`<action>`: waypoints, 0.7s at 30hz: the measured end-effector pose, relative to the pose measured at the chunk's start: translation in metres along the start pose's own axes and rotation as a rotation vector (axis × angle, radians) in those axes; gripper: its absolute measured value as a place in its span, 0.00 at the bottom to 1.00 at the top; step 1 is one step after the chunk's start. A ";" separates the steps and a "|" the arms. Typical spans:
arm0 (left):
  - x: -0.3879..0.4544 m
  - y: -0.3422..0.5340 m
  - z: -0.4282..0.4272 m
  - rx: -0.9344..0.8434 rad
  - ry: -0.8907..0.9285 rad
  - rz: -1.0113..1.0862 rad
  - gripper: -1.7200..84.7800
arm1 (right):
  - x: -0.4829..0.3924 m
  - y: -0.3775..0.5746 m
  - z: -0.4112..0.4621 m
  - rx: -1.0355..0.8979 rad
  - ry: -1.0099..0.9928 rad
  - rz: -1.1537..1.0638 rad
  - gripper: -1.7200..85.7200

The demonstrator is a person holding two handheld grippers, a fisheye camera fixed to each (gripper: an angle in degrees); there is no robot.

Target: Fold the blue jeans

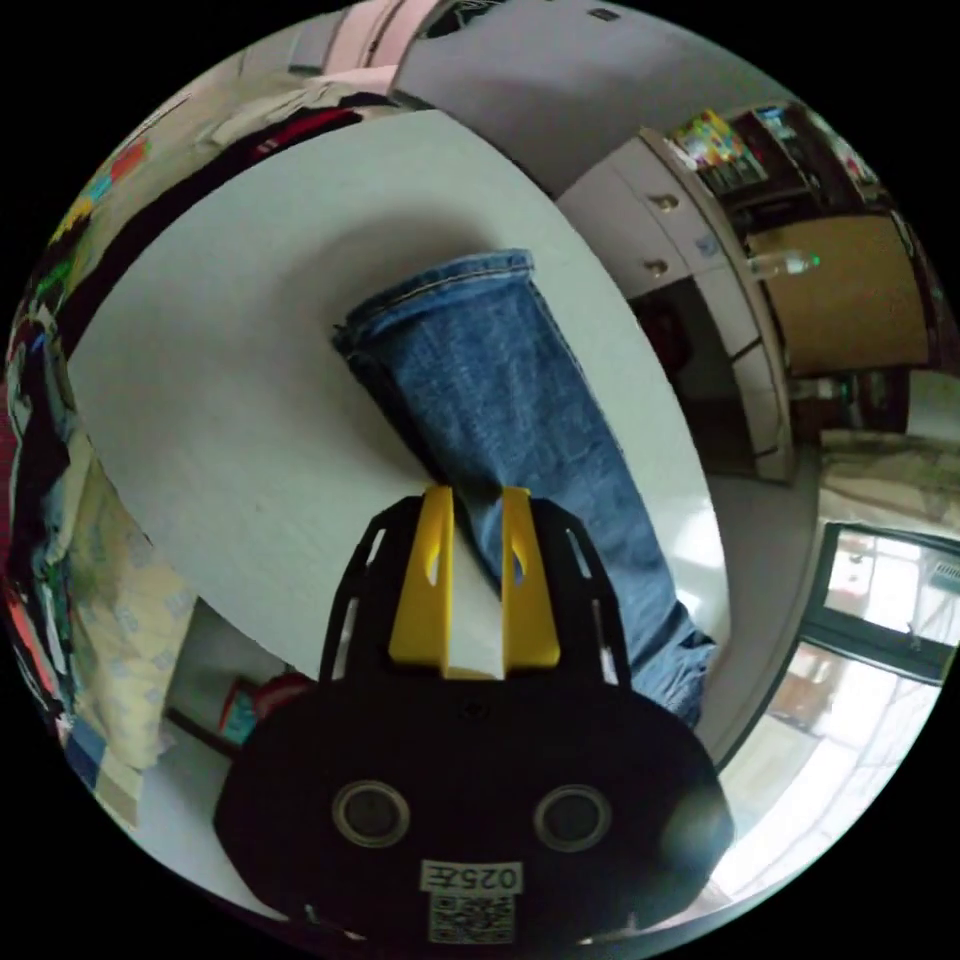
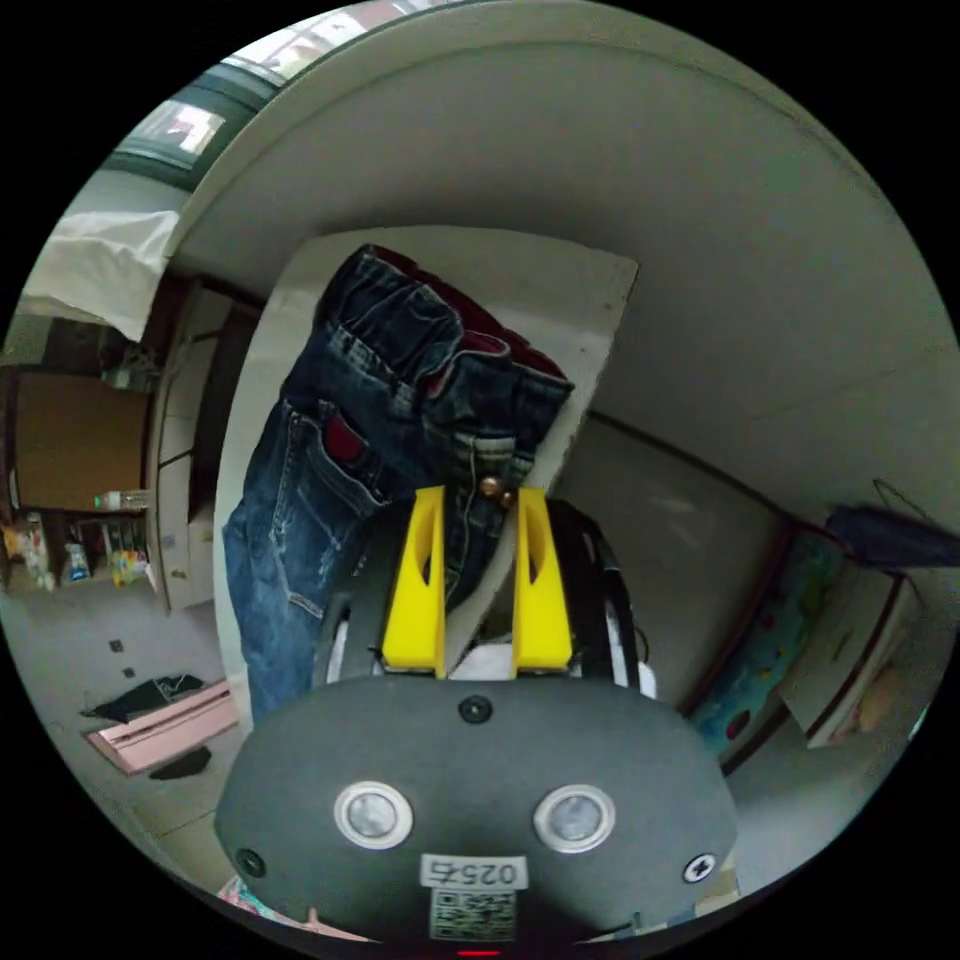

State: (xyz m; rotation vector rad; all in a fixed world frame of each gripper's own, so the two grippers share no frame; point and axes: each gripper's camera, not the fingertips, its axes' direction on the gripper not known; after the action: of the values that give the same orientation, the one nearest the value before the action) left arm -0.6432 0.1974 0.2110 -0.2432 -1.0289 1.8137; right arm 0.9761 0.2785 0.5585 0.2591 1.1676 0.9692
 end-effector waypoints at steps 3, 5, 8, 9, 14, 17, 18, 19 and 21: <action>0.035 0.001 0.010 -0.054 -0.182 0.128 0.02 | -0.013 -0.015 0.019 -0.006 -0.009 -0.036 0.14; 0.045 0.011 0.013 -0.074 -0.270 0.175 0.02 | -0.017 -0.033 0.030 -0.051 -0.054 -0.061 0.13; 0.029 0.037 0.011 -0.042 -0.288 0.161 0.01 | -0.029 -0.062 0.051 -0.146 -0.109 -0.144 0.13; 0.017 0.047 0.008 -0.024 -0.272 0.139 0.01 | -0.035 -0.069 0.059 -0.165 -0.119 -0.195 0.13; -0.018 0.077 0.001 0.051 -0.229 0.118 0.02 | -0.046 -0.071 0.080 -0.296 -0.113 -0.260 0.10; -0.030 0.078 -0.001 0.049 -0.187 0.126 0.05 | -0.049 -0.033 0.051 -0.155 -0.281 -0.205 0.03; -0.033 0.076 -0.001 0.041 -0.174 0.135 0.06 | -0.062 -0.012 0.042 -0.109 -0.353 -0.241 0.02; -0.035 0.075 -0.001 0.028 -0.166 0.153 0.07 | -0.090 0.010 0.041 -0.115 -0.403 -0.364 0.02; -0.035 0.075 -0.001 0.017 -0.177 0.207 0.07 | -0.150 0.049 0.062 -0.250 -0.377 -0.621 0.02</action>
State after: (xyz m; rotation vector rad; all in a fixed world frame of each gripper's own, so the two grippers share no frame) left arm -0.6750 0.1583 0.1456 -0.1870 -1.1453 2.0595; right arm 0.9958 0.2129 0.7139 -0.1202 0.7000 0.4777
